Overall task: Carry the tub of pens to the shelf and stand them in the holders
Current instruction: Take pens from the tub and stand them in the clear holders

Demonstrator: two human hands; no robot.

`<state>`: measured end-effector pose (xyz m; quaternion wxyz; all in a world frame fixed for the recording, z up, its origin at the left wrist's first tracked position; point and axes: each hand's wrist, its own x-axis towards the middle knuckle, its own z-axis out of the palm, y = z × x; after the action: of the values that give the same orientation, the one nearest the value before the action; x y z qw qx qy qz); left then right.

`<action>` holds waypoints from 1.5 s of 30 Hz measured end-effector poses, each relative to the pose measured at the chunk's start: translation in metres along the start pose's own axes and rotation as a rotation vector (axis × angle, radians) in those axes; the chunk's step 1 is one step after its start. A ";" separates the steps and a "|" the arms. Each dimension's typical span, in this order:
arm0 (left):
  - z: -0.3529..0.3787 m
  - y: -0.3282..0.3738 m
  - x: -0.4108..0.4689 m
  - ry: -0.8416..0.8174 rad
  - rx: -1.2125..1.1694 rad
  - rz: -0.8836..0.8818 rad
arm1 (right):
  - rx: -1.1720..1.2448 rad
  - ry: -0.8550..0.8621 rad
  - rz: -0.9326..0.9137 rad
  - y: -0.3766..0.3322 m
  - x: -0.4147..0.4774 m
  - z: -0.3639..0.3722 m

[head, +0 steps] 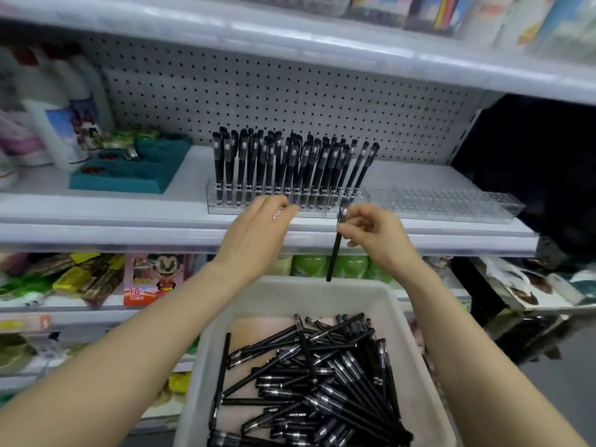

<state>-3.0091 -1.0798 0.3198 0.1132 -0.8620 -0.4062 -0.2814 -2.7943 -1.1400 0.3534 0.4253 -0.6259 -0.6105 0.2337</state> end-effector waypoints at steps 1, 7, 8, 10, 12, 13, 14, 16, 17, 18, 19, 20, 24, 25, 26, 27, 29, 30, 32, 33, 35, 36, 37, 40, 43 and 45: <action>0.000 -0.001 0.011 0.019 0.022 0.008 | 0.012 0.053 -0.011 -0.004 0.008 -0.009; 0.016 -0.002 0.046 0.019 0.070 -0.039 | 0.029 0.388 -0.114 -0.024 0.057 -0.054; 0.020 -0.001 0.048 0.016 0.068 -0.054 | 0.031 0.410 -0.132 -0.027 0.063 -0.057; 0.025 0.000 0.049 0.015 0.068 -0.074 | 0.031 0.429 -0.155 -0.031 0.076 -0.059; 0.030 -0.001 0.048 0.036 0.079 -0.077 | 0.001 0.432 -0.179 -0.033 0.086 -0.057; 0.031 -0.002 0.048 0.049 0.081 -0.078 | -0.021 0.430 -0.193 -0.032 0.090 -0.056; 0.033 -0.002 0.047 0.068 0.079 -0.079 | -0.038 0.427 -0.204 -0.031 0.094 -0.054; 0.036 -0.001 0.046 0.099 0.073 -0.075 | -0.050 0.406 -0.209 -0.029 0.100 -0.049; 0.037 -0.001 0.046 0.105 0.073 -0.073 | -0.066 0.392 -0.205 -0.027 0.103 -0.047; 0.037 -0.001 0.046 0.108 0.074 -0.073 | -0.089 0.382 -0.202 -0.026 0.105 -0.045; 0.038 -0.001 0.046 0.109 0.078 -0.073 | -0.108 0.376 -0.201 -0.024 0.106 -0.043; 0.039 -0.001 0.046 0.109 0.083 -0.076 | -0.114 0.373 -0.199 -0.023 0.107 -0.042; 0.041 -0.002 0.045 0.109 0.092 -0.078 | -0.110 0.371 -0.187 -0.019 0.112 -0.039; 0.041 -0.002 0.045 0.111 0.094 -0.075 | -0.123 0.368 -0.185 -0.019 0.113 -0.039; 0.042 -0.002 0.044 0.112 0.098 -0.072 | -0.135 0.365 -0.184 -0.020 0.113 -0.039; 0.041 -0.002 0.044 0.113 0.101 -0.071 | -0.144 0.364 -0.187 -0.020 0.113 -0.039; 0.041 -0.002 0.044 0.116 0.102 -0.073 | -0.150 0.372 -0.195 -0.022 0.113 -0.040; 0.041 -0.002 0.044 0.120 0.101 -0.072 | -0.148 0.378 -0.196 -0.022 0.113 -0.040; 0.041 -0.001 0.044 0.124 0.098 -0.071 | -0.147 0.388 -0.198 -0.021 0.112 -0.040; 0.041 -0.001 0.044 0.123 0.097 -0.071 | -0.148 0.390 -0.199 -0.021 0.112 -0.040; 0.042 -0.001 0.044 0.126 0.101 -0.070 | -0.147 0.383 -0.201 -0.021 0.111 -0.040; 0.042 -0.001 0.044 0.127 0.103 -0.069 | -0.149 0.370 -0.201 -0.021 0.110 -0.040; 0.042 -0.001 0.044 0.128 0.105 -0.070 | -0.155 0.349 -0.201 -0.019 0.109 -0.038; 0.042 0.000 0.044 0.127 0.103 -0.076 | -0.211 0.267 -0.178 -0.011 0.105 -0.029; 0.043 -0.001 0.044 0.121 0.100 -0.075 | -0.201 0.235 -0.147 -0.003 0.102 -0.022; 0.043 -0.001 0.044 0.119 0.105 -0.074 | -0.205 0.228 -0.151 -0.003 0.102 -0.021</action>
<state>-2.9710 -1.0330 0.3101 0.1720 -0.8210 -0.4444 -0.3145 -2.7635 -1.0471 0.3902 0.4419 -0.6409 -0.6243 0.0650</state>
